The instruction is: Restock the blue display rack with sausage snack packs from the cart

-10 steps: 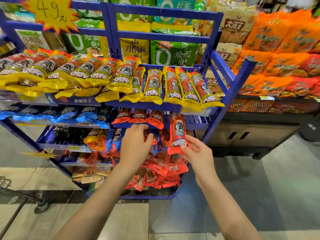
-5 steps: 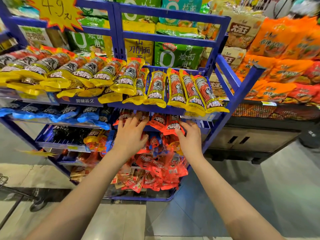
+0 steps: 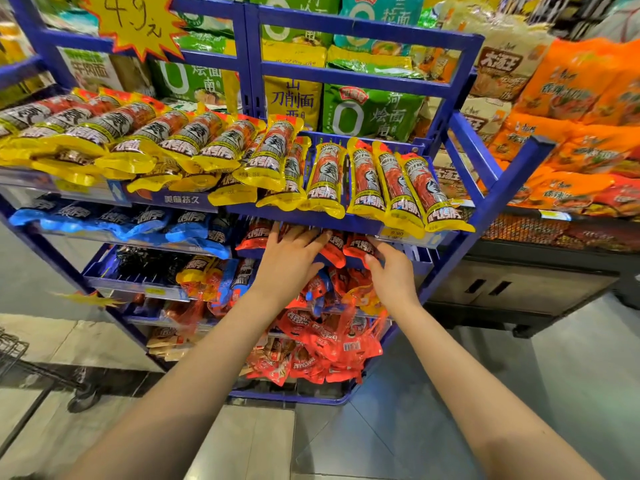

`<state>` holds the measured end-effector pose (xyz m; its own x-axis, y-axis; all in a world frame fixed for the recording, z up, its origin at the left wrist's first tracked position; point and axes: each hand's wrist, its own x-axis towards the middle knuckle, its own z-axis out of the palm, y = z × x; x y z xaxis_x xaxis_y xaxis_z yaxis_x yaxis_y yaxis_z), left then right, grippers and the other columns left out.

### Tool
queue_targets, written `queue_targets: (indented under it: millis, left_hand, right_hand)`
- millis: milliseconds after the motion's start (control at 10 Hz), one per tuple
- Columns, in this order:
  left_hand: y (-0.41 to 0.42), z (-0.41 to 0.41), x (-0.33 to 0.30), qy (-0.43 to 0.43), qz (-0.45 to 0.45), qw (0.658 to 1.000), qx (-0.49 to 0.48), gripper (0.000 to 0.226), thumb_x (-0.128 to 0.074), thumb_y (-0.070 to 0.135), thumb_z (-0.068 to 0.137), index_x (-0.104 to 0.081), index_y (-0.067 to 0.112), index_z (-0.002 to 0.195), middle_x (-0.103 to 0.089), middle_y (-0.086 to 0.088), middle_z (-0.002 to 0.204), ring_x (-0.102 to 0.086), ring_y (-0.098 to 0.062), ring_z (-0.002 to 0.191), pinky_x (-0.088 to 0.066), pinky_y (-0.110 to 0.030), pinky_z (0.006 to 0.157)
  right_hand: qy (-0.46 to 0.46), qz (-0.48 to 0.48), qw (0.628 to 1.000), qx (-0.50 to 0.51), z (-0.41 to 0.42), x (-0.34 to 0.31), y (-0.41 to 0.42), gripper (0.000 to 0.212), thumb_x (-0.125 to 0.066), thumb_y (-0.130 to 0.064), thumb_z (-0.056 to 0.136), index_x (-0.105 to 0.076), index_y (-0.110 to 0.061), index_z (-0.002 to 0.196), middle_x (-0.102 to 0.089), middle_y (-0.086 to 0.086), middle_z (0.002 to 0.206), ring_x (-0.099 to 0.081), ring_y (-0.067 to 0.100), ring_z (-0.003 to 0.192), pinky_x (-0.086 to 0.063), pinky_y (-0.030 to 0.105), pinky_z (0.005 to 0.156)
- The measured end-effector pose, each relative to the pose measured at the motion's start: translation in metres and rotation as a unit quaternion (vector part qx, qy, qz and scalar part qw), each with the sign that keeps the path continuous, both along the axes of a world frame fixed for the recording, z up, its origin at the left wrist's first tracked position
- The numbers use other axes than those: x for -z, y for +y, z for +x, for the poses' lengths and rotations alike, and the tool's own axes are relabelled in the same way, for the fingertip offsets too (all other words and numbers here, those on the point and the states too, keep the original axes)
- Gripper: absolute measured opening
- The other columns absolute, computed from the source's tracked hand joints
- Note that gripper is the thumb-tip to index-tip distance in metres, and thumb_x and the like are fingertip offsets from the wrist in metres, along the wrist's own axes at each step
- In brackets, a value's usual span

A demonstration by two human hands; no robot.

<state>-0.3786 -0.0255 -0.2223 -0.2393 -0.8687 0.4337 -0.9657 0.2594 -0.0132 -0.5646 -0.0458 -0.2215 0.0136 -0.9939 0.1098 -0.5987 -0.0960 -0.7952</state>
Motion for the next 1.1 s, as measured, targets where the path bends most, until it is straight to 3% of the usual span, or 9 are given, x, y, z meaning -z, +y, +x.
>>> queue_targets:
  millis: [200,400,600,800,900,1000,1100]
  left_hand:
    - [-0.001,-0.005,0.002,0.035,-0.044,0.998,-0.039,0.039,-0.072,0.037,0.076,-0.068,0.018,0.11,-0.072,-0.002,0.093,-0.062,-0.024,0.105,-0.029,-0.051,0.106]
    - [0.003,-0.005,0.006,0.059,-0.024,0.997,-0.053,0.035,-0.074,0.034,0.077,-0.068,0.015,0.105,-0.071,-0.002,0.092,-0.062,-0.025,0.104,-0.035,-0.05,0.104]
    - [0.006,-0.005,0.017,0.096,-0.01,0.994,-0.047,0.047,-0.064,0.039,0.084,-0.06,0.013,0.122,-0.067,-0.006,0.113,-0.054,-0.027,0.118,-0.037,-0.044,0.101]
    - [0.002,-0.018,0.016,0.129,-0.006,0.988,-0.088,0.042,-0.066,0.036,0.083,-0.063,0.015,0.118,-0.069,-0.005,0.108,-0.055,-0.027,0.116,-0.038,-0.044,0.098]
    - [0.004,-0.018,0.019,0.134,0.016,0.988,-0.078,0.048,-0.065,0.037,0.084,-0.057,0.014,0.126,-0.064,-0.005,0.121,-0.048,-0.027,0.125,-0.029,-0.047,0.107]
    - [0.017,-0.011,0.009,0.144,0.029,0.988,-0.047,0.052,-0.063,0.03,0.086,-0.049,0.011,0.133,-0.054,-0.006,0.132,-0.043,-0.027,0.129,-0.026,-0.047,0.111]
    - [0.036,0.009,0.009,0.157,0.006,0.987,-0.046,0.05,-0.061,0.021,0.087,-0.049,0.008,0.133,-0.053,-0.009,0.134,-0.045,-0.028,0.129,-0.029,-0.044,0.111]
  right_hand:
    - [-0.046,-0.019,0.998,0.032,0.0,-0.001,0.0,0.033,-0.059,-0.009,0.091,-0.062,-0.008,0.123,-0.065,0.005,0.122,-0.058,0.017,0.115,-0.042,0.026,0.096]
    - [-0.025,-0.043,0.998,0.029,-0.002,-0.003,0.004,0.03,-0.056,-0.013,0.093,-0.063,-0.007,0.122,-0.065,0.006,0.119,-0.056,0.014,0.109,-0.034,0.013,0.084]
    - [-0.023,-0.016,1.0,0.001,-0.007,0.004,0.001,0.034,-0.054,-0.015,0.095,-0.058,-0.012,0.129,-0.061,0.002,0.128,-0.053,0.015,0.12,-0.035,0.018,0.092]
    - [-0.032,0.008,0.999,0.026,-0.007,0.007,-0.003,0.039,-0.058,-0.02,0.093,-0.056,-0.006,0.128,-0.06,0.007,0.129,-0.052,0.022,0.123,-0.041,0.035,0.102]
    - [-0.03,0.001,0.999,0.022,-0.008,0.009,-0.002,0.037,-0.056,-0.019,0.094,-0.056,-0.009,0.129,-0.06,0.006,0.129,-0.051,0.023,0.123,-0.041,0.038,0.104]
    - [-0.034,0.0,0.999,0.018,-0.006,0.003,0.002,0.035,-0.052,-0.02,0.096,-0.056,-0.011,0.13,-0.06,0.005,0.128,-0.052,0.021,0.12,-0.039,0.025,0.093]
    - [-0.009,-0.007,1.0,0.028,-0.011,0.008,0.009,0.038,-0.05,-0.025,0.097,-0.053,-0.011,0.132,-0.056,0.005,0.133,-0.048,0.022,0.126,-0.036,0.028,0.098]
